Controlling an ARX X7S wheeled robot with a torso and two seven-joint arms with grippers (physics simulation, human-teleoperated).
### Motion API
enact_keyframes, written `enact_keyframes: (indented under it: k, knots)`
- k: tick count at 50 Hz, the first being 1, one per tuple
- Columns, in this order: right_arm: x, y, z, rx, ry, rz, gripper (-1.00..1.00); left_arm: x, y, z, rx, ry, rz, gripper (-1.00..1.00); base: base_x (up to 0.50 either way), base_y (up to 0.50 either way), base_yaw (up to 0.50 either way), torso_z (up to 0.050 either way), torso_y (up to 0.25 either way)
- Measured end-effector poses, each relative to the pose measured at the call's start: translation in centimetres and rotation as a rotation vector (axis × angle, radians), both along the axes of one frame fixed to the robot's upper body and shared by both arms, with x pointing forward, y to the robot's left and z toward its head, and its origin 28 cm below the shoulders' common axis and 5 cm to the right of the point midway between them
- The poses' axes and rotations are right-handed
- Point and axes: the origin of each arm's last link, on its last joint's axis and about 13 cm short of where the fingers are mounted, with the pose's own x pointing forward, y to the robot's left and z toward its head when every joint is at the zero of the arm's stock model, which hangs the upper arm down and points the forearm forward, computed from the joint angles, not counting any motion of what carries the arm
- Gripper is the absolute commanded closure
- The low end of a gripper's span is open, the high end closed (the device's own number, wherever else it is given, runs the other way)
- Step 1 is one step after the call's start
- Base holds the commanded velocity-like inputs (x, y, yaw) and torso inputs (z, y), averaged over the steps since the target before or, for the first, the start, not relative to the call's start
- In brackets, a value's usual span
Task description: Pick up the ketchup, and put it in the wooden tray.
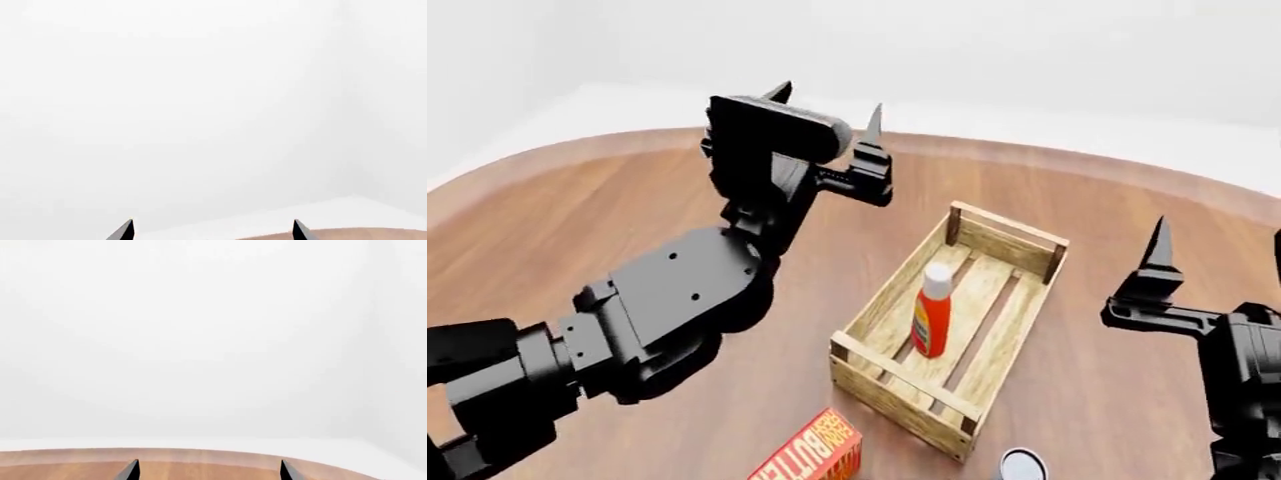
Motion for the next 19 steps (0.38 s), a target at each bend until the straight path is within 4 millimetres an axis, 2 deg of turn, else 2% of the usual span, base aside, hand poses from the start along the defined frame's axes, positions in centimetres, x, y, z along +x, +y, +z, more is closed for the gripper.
enact_keyframes:
  k: [4,10,19]
  knots:
    - [-0.7,0.3,0.1,-0.012,-0.003,0.024,-1.00,-1.7,1.7,-1.2,-0.035,0.023,0.069,-1.00,0.00,0.00,0.00,-0.003,0.046]
    - [-0.7,1.2,-0.1,-0.024,0.002,0.062,-1.00,-4.7,4.0,-3.5,-0.098,0.079,0.185,-1.00,0.00,0.00,0.00,0.000,0.000]
    - [-1.0,2.3,-0.7,-0.016,-0.002,0.094,-1.00,-8.5,6.6,-5.8,-0.184,0.136,0.348,-1.00,0.00,0.00,0.00,0.000,0.000]
